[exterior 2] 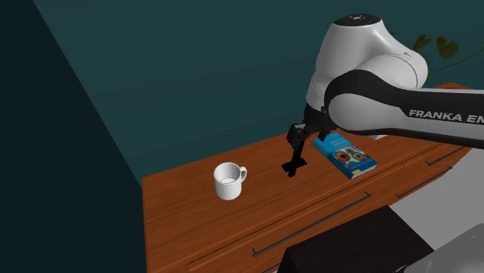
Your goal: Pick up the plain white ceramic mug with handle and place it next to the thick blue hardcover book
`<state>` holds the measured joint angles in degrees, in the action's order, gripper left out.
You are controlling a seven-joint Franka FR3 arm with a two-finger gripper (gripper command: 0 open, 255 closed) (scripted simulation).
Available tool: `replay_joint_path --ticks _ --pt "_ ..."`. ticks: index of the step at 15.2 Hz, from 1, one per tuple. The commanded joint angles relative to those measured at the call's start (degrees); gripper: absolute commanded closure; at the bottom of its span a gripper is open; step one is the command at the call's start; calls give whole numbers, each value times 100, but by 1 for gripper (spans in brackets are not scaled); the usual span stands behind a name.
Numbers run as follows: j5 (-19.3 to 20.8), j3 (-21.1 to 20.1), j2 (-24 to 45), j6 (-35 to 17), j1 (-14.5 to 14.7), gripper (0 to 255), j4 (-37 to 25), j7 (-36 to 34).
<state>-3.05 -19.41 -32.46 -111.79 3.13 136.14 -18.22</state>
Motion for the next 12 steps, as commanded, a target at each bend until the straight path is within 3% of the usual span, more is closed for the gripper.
replay_joint_path --ticks 1,7,12 --pt "-48 -263 290 -190 19 0 -86 -345" --pt "116 -993 1387 -695 -62 0 -596 -1343" --pt "627 -1548 2491 -988 -127 0 -1228 -2320"
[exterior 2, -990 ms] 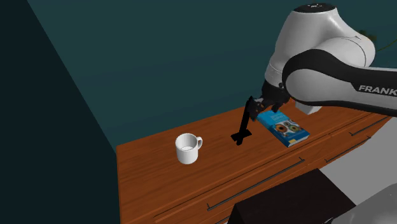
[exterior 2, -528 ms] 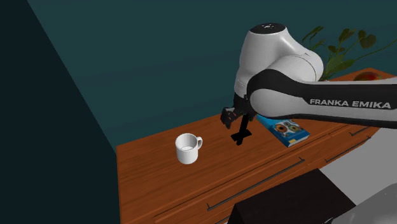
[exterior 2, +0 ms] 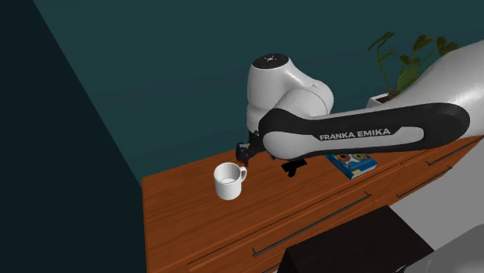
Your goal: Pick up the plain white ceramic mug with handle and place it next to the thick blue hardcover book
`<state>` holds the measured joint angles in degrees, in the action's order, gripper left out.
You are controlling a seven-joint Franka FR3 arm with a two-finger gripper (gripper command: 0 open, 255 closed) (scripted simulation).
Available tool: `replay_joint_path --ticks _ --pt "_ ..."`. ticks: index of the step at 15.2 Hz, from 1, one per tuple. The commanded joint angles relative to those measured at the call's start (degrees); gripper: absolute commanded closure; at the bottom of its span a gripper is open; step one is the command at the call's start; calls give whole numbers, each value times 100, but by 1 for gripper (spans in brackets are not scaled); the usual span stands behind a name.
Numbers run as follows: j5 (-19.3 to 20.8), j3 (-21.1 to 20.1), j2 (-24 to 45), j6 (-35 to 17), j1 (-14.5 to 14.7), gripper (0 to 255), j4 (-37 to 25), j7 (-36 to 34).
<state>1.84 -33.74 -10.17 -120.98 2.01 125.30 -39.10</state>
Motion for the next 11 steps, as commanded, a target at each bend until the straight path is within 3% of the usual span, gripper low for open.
replay_joint_path --ticks 1,6,11 --pt "286 -207 505 -105 -10 0 -295 -444" --pt "1164 -448 1799 -138 235 0 -1179 -1512" --pt "1942 -325 3078 41 835 0 -2289 -2346"
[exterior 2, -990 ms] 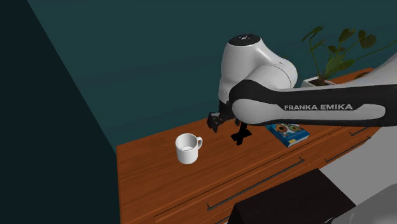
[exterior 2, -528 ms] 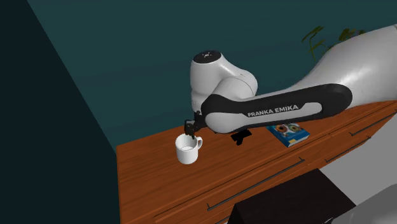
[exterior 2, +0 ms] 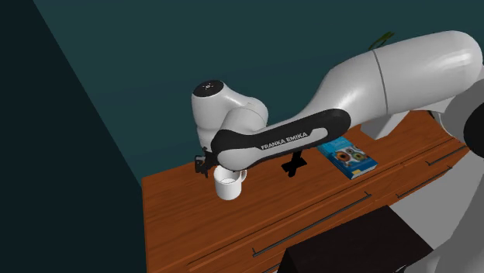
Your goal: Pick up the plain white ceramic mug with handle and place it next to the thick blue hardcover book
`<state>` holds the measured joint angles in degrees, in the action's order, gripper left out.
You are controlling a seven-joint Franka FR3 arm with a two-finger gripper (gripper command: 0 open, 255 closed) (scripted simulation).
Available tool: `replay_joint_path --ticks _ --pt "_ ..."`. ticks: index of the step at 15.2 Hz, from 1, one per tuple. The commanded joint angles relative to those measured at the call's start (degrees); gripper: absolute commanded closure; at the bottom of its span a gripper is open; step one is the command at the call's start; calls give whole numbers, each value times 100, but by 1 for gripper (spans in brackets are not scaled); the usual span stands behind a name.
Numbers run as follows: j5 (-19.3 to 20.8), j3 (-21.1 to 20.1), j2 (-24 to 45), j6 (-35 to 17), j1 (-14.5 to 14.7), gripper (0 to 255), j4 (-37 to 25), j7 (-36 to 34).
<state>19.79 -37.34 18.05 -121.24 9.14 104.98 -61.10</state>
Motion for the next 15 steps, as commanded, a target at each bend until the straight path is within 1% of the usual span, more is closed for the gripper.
replay_joint_path --ticks 1,9,15 --pt "238 78 445 106 235 0 -449 -241" --pt "487 228 750 -314 308 0 -278 -391" --pt "486 228 750 -314 308 0 -278 -391"
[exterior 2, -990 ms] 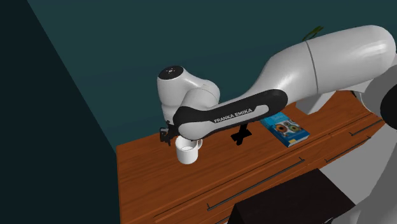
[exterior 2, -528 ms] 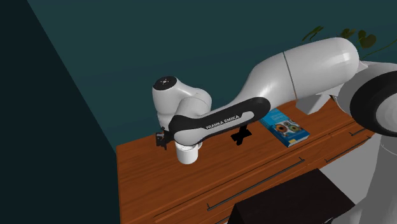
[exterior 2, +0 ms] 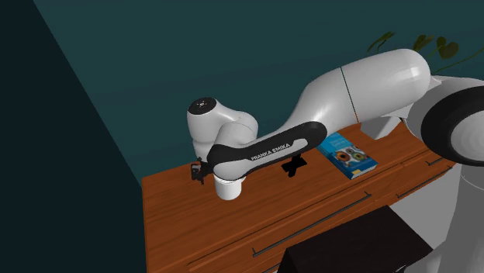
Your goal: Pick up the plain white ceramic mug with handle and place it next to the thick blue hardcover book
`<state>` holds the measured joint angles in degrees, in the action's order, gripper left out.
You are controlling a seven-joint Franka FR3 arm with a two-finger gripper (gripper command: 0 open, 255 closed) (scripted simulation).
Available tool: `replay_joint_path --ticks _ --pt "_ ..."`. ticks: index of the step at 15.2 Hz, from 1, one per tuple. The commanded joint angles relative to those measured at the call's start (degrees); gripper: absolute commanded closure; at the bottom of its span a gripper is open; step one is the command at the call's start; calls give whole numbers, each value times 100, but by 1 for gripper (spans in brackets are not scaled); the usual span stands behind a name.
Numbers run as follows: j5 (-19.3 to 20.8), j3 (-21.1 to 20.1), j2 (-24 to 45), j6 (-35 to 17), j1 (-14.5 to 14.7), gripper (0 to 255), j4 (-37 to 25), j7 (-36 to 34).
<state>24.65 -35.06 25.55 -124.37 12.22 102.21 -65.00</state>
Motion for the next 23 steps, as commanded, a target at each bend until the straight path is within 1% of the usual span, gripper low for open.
replay_joint_path --ticks 1,2,11,23 --pt "0 0 0 0 0 0 0 0" --pt "0 0 0 0 0 255 0 0" --pt "1 0 1 -1 0 255 0 -1" --pt "-359 -181 -397 711 -101 255 -405 284"
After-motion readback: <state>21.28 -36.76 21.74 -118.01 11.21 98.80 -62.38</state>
